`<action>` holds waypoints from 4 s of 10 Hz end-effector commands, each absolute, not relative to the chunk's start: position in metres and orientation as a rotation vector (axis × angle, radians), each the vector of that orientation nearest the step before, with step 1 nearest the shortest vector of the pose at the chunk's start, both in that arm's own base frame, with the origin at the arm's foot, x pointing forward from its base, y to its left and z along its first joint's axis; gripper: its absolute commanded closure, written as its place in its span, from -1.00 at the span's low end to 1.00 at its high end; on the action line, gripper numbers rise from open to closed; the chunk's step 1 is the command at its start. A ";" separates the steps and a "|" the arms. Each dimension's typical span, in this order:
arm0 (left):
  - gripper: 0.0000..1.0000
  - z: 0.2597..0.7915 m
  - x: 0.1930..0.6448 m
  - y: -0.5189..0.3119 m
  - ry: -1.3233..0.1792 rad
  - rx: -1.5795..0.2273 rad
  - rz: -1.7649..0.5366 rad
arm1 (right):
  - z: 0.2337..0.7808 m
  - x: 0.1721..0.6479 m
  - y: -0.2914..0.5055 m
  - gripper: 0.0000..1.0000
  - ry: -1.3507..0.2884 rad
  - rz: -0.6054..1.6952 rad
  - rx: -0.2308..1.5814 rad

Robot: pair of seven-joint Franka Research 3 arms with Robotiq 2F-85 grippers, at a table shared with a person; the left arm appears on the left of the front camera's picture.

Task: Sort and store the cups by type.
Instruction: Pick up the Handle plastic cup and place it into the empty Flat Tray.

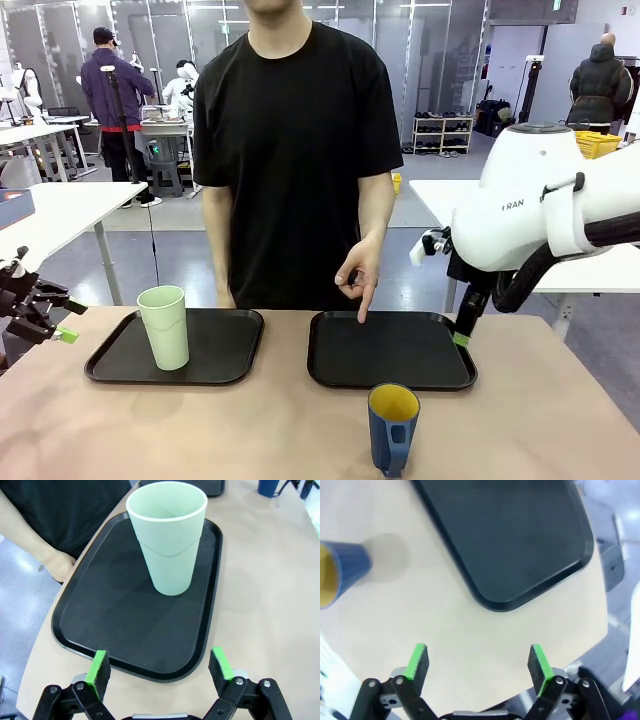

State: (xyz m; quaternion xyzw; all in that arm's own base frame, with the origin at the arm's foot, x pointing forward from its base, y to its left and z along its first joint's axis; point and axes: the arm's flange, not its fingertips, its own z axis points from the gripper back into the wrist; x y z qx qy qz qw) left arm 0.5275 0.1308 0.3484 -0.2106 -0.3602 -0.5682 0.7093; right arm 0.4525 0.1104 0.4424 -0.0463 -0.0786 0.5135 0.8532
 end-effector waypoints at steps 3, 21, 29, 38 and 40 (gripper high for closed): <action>-1.00 0.349 0.531 0.133 -0.831 -0.478 -1.273 | 0.423 0.414 0.095 -1.00 -0.088 1.476 -0.261; -1.00 0.349 0.531 0.133 -0.831 -0.478 -1.273 | 0.333 0.376 0.031 -1.00 -0.847 1.580 0.488; -1.00 0.349 0.531 0.133 -0.831 -0.478 -1.273 | 0.309 0.385 0.015 -1.00 -0.911 1.437 0.658; -1.00 0.349 0.531 0.133 -0.831 -0.478 -1.273 | 0.250 0.397 0.017 -1.00 -1.097 1.401 0.955; -1.00 0.349 0.531 0.133 -0.831 -0.478 -1.273 | 0.241 0.395 0.018 -1.00 -1.115 1.399 0.978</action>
